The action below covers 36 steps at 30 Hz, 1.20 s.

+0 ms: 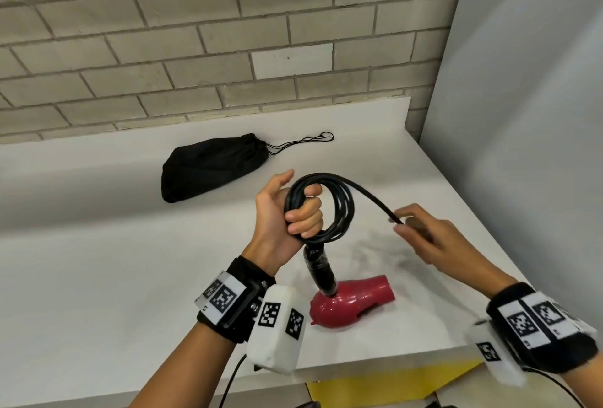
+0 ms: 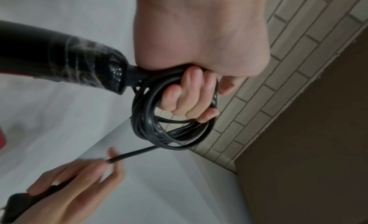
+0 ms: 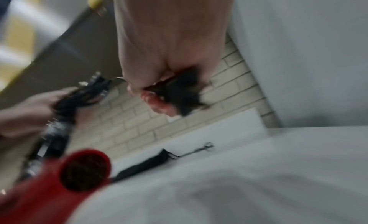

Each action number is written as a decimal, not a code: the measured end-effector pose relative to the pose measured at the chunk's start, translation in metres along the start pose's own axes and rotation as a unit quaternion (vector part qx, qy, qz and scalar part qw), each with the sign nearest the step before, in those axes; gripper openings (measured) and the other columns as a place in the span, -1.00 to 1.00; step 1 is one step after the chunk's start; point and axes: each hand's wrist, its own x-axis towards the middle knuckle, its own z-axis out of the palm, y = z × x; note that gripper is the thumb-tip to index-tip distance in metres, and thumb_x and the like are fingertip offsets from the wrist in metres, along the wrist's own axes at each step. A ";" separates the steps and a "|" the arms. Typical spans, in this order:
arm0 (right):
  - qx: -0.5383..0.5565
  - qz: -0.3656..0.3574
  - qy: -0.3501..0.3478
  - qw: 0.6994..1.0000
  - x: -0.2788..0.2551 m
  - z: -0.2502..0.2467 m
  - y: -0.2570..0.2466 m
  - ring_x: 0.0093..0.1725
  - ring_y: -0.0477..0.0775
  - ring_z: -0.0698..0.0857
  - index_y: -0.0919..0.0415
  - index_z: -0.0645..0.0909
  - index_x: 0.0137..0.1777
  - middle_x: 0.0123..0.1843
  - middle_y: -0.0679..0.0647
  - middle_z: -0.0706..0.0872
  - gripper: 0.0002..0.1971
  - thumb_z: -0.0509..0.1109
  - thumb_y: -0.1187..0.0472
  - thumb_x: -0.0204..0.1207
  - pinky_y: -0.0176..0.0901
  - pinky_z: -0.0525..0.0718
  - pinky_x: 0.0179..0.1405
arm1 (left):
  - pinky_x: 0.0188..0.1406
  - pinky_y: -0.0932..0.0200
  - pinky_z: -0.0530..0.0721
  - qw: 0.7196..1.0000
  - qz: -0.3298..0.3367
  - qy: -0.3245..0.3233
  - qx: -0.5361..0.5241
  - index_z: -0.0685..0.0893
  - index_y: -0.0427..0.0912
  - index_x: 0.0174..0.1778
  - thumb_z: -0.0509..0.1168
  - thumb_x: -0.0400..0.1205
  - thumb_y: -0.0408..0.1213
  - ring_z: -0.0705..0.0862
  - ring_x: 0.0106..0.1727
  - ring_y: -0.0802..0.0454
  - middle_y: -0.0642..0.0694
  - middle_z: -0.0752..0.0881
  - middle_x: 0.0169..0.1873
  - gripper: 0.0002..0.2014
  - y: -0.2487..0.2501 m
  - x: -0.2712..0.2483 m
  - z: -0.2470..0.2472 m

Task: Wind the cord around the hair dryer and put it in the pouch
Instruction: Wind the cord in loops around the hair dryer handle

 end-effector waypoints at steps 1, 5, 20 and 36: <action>-0.031 -0.001 0.013 0.999 -0.008 -0.006 0.010 -0.50 -0.11 0.36 -0.30 0.45 0.04 -0.42 0.04 0.50 -0.88 0.14 -0.21 0.59 -0.32 0.36 -0.45 | -0.71 0.23 0.10 1.000 0.002 -0.003 0.002 0.49 -0.18 -0.42 -0.01 0.59 -0.05 0.05 -0.74 0.12 0.10 0.29 -0.80 -0.63 0.002 -0.001 -0.002; -0.127 0.004 0.059 0.990 -0.025 -0.017 0.018 -0.41 -0.04 0.51 -0.21 0.41 0.14 -0.27 -0.10 0.57 -0.85 0.15 -0.11 0.60 -0.37 0.43 -0.42 | -0.68 0.23 0.06 1.000 -0.005 -0.013 0.011 0.49 -0.18 -0.41 0.02 0.58 -0.12 0.05 -0.72 0.13 0.11 0.27 -0.78 -0.69 0.000 -0.002 0.002; -0.463 -0.286 -0.034 0.838 -0.045 0.035 -0.055 -0.43 0.02 0.48 0.08 0.65 -0.01 -0.24 -0.03 0.60 -0.60 0.35 0.47 0.19 -0.24 0.39 -0.43 | -0.67 0.27 0.08 0.999 0.018 0.033 0.034 0.46 -0.16 -0.34 -0.02 0.69 -0.06 0.16 -0.77 0.23 0.13 0.26 -0.76 -0.64 -0.003 0.000 0.003; -0.328 -0.431 -0.067 0.838 0.052 -0.008 -0.141 -0.03 0.10 0.46 0.24 0.64 -0.03 -0.09 0.10 0.63 -0.87 0.39 0.32 0.43 -0.08 0.45 0.00 | -0.66 0.28 0.29 0.975 -0.037 -0.027 0.218 0.55 -0.17 -0.57 -0.32 0.77 -0.02 0.28 -0.67 0.11 0.01 0.34 -0.72 -0.27 -0.024 -0.013 0.046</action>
